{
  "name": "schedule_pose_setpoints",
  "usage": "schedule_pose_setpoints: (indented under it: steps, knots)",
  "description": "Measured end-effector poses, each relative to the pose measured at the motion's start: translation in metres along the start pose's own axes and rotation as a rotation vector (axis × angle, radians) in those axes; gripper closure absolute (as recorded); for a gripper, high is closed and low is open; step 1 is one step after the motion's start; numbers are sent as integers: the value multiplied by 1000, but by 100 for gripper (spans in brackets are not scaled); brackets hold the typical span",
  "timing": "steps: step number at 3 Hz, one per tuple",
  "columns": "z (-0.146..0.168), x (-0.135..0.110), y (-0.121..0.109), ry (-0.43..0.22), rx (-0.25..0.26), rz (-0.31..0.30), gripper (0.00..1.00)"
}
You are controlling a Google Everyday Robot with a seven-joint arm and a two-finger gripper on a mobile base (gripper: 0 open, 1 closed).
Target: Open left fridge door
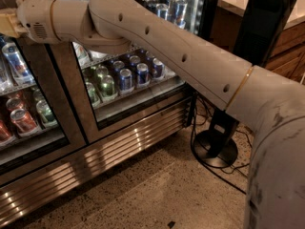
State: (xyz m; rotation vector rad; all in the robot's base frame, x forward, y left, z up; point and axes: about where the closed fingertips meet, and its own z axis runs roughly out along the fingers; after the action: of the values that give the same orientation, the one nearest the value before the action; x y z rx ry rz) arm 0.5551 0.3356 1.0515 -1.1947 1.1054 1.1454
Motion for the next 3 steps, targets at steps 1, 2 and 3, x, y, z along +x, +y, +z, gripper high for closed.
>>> schedule_pose_setpoints:
  steps: [1, 2, 3]
  knots:
    - [-7, 1, -11, 0, 0, 0, 100]
    - [-7, 1, -11, 0, 0, 0, 100]
    - [-9, 1, -17, 0, 0, 0, 100]
